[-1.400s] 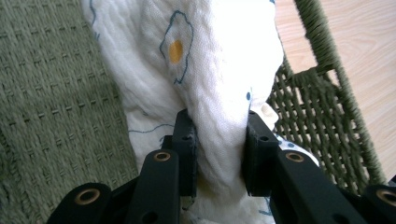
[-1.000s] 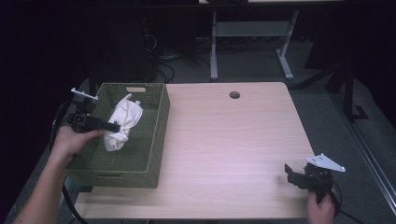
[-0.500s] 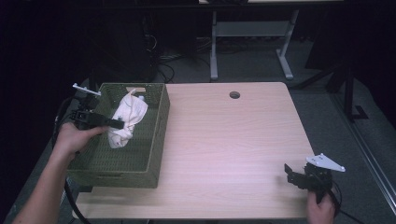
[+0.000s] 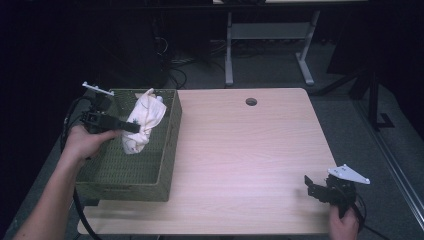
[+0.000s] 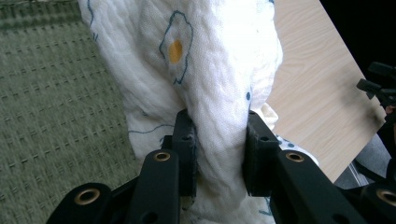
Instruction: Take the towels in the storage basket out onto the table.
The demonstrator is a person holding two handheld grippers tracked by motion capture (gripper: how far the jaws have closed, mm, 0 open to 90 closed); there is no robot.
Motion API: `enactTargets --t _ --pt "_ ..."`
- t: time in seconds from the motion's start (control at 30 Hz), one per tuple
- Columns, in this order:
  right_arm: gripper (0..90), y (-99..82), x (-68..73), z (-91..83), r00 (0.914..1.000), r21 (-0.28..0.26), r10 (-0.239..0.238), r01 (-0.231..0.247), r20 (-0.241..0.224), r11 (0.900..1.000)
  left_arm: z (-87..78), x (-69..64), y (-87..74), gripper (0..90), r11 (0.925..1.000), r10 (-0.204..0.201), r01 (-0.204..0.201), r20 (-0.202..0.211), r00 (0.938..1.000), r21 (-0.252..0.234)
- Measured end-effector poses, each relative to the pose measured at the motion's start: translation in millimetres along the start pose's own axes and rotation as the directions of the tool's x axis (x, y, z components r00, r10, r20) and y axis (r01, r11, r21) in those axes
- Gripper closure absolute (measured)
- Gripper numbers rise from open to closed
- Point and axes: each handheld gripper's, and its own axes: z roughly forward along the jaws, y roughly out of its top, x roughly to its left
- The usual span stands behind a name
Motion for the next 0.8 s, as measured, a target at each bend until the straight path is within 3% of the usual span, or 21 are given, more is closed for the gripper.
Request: enactTargets --t 0.8 --pt "13.9 0.4 0.6 -0.6 1.0 -0.003 -0.003 0.003 -0.001 1.0 23.1 -30.6 17.6 69.9 0.9987 0.049 -0.05 0.07 0.9964 0.013"
